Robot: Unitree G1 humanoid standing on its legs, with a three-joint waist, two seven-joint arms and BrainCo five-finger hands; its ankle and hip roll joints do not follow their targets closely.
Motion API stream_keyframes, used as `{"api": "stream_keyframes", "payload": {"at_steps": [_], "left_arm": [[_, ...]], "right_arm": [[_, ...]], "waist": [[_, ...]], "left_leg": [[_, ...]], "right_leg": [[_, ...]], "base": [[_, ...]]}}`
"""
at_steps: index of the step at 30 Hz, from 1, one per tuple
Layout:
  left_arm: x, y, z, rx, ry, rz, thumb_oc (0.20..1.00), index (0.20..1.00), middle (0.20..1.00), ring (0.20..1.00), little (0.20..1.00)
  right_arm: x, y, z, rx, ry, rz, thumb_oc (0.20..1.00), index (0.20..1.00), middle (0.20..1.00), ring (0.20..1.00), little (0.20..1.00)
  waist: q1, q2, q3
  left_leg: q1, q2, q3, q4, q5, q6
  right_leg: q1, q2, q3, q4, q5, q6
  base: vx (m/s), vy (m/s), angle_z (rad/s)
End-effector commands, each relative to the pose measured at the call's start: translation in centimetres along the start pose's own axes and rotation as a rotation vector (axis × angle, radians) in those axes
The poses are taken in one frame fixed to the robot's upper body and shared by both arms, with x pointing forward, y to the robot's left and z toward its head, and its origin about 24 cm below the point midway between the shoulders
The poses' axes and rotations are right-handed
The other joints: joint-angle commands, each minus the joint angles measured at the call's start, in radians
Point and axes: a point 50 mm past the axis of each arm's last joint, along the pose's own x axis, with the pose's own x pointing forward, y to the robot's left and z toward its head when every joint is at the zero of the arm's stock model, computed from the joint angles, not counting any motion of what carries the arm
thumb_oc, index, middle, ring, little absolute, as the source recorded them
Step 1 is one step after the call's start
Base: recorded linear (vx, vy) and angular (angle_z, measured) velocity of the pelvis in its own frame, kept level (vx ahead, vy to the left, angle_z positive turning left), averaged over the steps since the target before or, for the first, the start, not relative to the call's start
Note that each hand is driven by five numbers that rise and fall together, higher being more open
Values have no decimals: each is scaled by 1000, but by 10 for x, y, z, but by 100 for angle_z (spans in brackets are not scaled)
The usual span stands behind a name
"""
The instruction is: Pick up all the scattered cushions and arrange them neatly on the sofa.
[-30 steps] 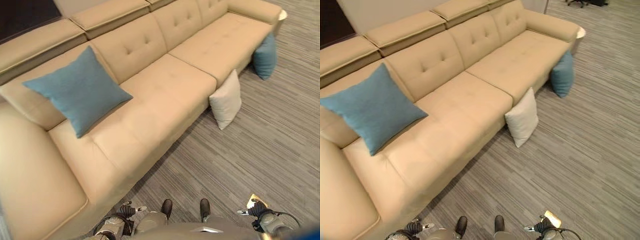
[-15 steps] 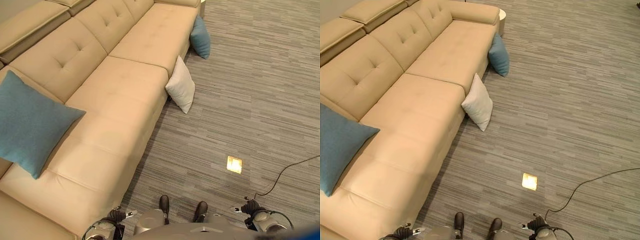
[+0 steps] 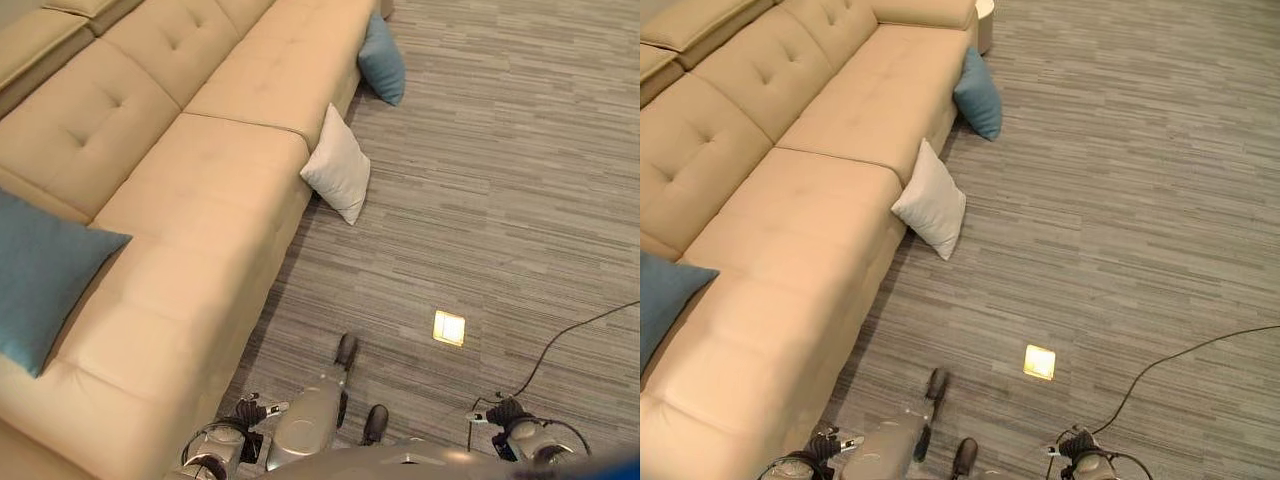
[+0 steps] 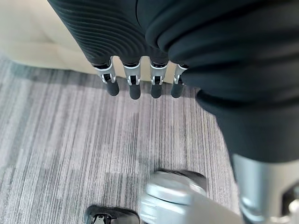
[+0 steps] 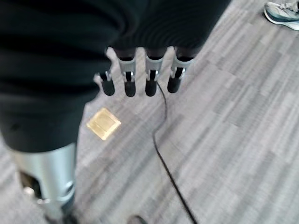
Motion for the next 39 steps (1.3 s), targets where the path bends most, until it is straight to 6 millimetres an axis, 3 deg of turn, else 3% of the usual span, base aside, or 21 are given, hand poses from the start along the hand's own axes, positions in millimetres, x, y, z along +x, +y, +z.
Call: {"api": "stream_keyframes", "payload": {"at_steps": [1, 4, 6, 7, 9, 11, 13, 14, 16, 19, 20, 22, 23, 24, 27, 30, 34, 38, 39], "left_arm": [[0, 7, -4, -11, 22, 27, 1000, 1000, 1000, 1000, 1000], [0, 14, -5, -8, 24, 38, 1000, 1000, 1000, 1000, 1000], [0, 17, -1, -15, 9, 46, 1000, 1000, 1000, 1000, 1000], [1, 18, 3, -19, -4, 48, 1000, 1000, 1000, 1000, 1000], [1, 22, 6, -21, -12, 67, 1000, 1000, 1000, 1000, 1000], [1, 23, 8, -26, -18, 73, 1000, 1000, 1000, 1000, 1000], [1, 23, 10, -28, -26, 74, 1000, 1000, 1000, 1000, 1000], [1, 23, 10, -28, -26, 74, 1000, 1000, 1000, 1000, 1000], [2, 21, 10, -30, -22, 73, 1000, 1000, 1000, 1000, 1000], [1, 17, 5, -18, -5, 65, 1000, 1000, 1000, 1000, 1000], [1, 12, 0, -24, 14, 56, 1000, 1000, 1000, 1000, 1000], [2, 10, 4, -17, 2, 44, 1000, 1000, 1000, 1000, 1000], [2, 7, 9, -23, -12, 33, 1000, 1000, 1000, 1000, 1000], [3, 6, 11, -22, -14, 29, 1000, 1000, 1000, 1000, 1000], [3, 5, 12, -21, -17, 27, 1000, 1000, 1000, 1000, 1000], [3, 1, 12, -7, -20, 13, 1000, 1000, 1000, 1000, 1000], [1, 2, 4, 6, 2, 14, 1000, 1000, 1000, 1000, 1000], [-1, 8, -12, -15, 53, 33, 1000, 1000, 1000, 1000, 1000], [-2, 11, -14, -24, 57, 40, 1000, 1000, 1000, 1000, 1000]], "right_arm": [[-4, -3, -26, -12, 47, -8, 1000, 1000, 1000, 1000, 1000], [-4, 1, -22, -12, 36, 14, 1000, 1000, 1000, 1000, 1000], [-2, -1, -16, -14, 17, 13, 1000, 1000, 1000, 1000, 1000], [-2, -3, -11, -16, 3, 9, 1000, 1000, 1000, 1000, 1000], [-1, -2, -5, -16, -17, 8, 1000, 1000, 1000, 1000, 1000], [-1, -2, -2, -18, -26, 5, 1000, 1000, 1000, 1000, 1000], [0, -5, 5, -25, -49, 3, 1000, 1000, 1000, 1000, 1000], [0, -5, 5, -26, -49, 3, 1000, 1000, 1000, 1000, 1000], [0, -6, 3, -26, -43, -4, 1000, 1000, 1000, 1000, 1000], [0, -5, -3, -35, -23, -1, 1000, 1000, 1000, 1000, 1000], [-2, -3, -9, -21, -8, 2, 1000, 1000, 1000, 1000, 1000], [-2, -2, -7, 7, -14, -1, 1000, 1000, 1000, 1000, 1000], [-1, -3, -5, 32, -20, -7, 1000, 1000, 1000, 1000, 1000], [-1, -3, -2, 41, -26, -9, 1000, 1000, 1000, 1000, 1000], [0, -6, -3, 39, -21, -18, 1000, 1000, 1000, 1000, 1000], [0, -10, -6, 30, -21, -31, 1000, 1000, 1000, 1000, 1000], [-1, -9, -12, 2, -7, -25, 1000, 1000, 1000, 1000, 1000], [-2, -5, -13, -33, -7, -4, 1000, 1000, 1000, 1000, 1000], [-1, -6, -11, -36, -12, -6, 1000, 1000, 1000, 1000, 1000]], "waist": [[25, -41, -59], [39, -61, -77], [29, -52, -65], [20, -41, -59], [0, -1, -51], [-8, 6, -43], [-28, 6, -36], [-28, 9, -32], [-57, -11, -25], [-67, -19, -37], [-78, -18, -56], [-80, -26, -49], [-69, -34, -27], [-64, -38, -15], [-48, -40, 2], [-40, -46, -8], [-21, -23, -42], [-1, -28, -84], [8, -19, -86]], "left_leg": [[48, -5, -10, 90, -64, 45], [104, -21, -7, 105, -122, 82], [133, -28, 0, 116, -152, 111], [145, -26, -5, 119, -160, 127], [210, -7, -28, 97, -183, 150], [236, -3, -35, 88, -191, 150], [298, 1, -50, 61, -220, 139], [304, 4, -51, 60, -222, 138], [362, 0, -91, 43, -260, 118], [410, 16, -105, 35, -301, 98], [436, 46, -109, 56, -315, 75], [358, 58, -97, 206, -248, 40], [267, 60, -83, 360, -181, 29], [228, 56, -77, 435, -157, 31], [151, 56, -35, 515, -167, 43], [121, 26, 2, 380, -222, 51], [156, 0, 30, 116, -142, 45], [226, -20, -6, 65, -152, 70], [245, -17, -8, 56, -162, 86]], "right_leg": [[-20, -97, 19, 126, -36, 129], [-54, -140, 31, 285, -19, 176], [-129, -184, 25, 450, 88, 228], [-167, -193, 28, 533, 139, 235], [-270, -224, -15, 660, 156, 211], [-301, -240, -38, 649, 141, 199], [-339, -249, -70, 482, 108, 182], [-331, -247, -72, 479, 108, 181], [-393, -244, -23, 254, 170, 200], [-362, -240, -29, 158, 203, 209], [-335, -209, -17, 172, 186, 184], [-280, -191, -33, 145, 161, 155], [-243, -185, -39, 128, 142, 133], [-227, -176, -36, 123, 132, 119], [-185, -166, -43, 111, 105, 102], [-153, -159, -51, 95, 85, 111], [-119, -118, -50, 103, 49, 118], [-105, -137, -61, 177, 26, 141], [-137, -167, -78, 298, 29, 162]], "base": [[396, 140, -59], [314, 160, -37], [175, 153, -22], [159, 123, -17], [294, 149, 11], [270, 37, 31], [299, -65, 28], [218, -77, 31], [361, -153, 27], [475, -229, 40], [465, -258, 90], [348, -304, 77], [187, -281, 41], [140, -230, 25], [163, -140, 5], [197, -48, 7], [214, 25, 17], [207, 95, -27], [89, 130, 4]]}}
